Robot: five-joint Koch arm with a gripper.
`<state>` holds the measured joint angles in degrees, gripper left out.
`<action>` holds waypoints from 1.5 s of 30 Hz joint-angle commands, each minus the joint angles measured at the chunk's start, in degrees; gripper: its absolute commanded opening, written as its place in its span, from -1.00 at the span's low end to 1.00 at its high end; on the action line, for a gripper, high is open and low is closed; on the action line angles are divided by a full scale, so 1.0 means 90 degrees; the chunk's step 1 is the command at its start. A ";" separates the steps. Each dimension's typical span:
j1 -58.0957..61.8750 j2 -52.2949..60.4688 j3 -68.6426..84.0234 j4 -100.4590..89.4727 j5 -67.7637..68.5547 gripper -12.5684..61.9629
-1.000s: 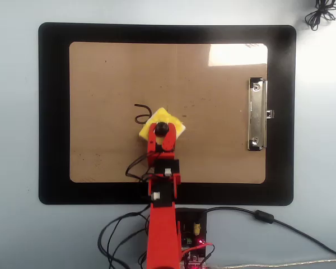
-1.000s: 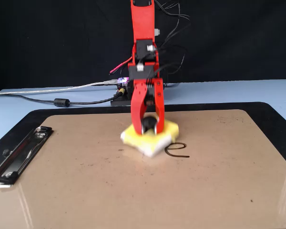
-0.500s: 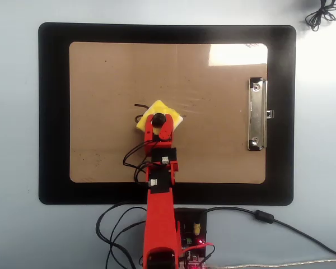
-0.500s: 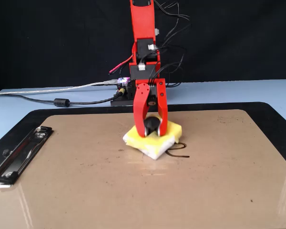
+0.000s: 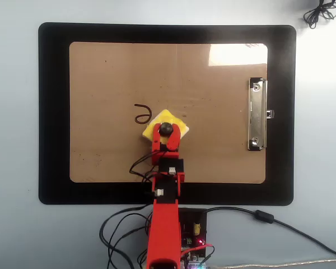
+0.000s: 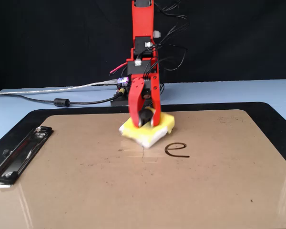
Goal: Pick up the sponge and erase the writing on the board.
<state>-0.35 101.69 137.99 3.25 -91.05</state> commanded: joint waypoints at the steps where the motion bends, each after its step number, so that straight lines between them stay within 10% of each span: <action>1: 0.0088 -0.0752 -0.0420 -0.0400 -0.0107 -0.88; 12: 0.0225 0.2217 0.1982 -0.0439 -0.0098 -0.88; 22: -0.1025 -0.0898 -0.0713 -0.0547 -0.0127 -0.88; 32: -0.1758 0.1787 0.1387 -0.0479 -0.0137 -0.88; 45: -0.1963 -0.1943 -0.1396 -0.0957 -0.0244 -0.88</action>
<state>-17.75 82.44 123.66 -5.45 -91.93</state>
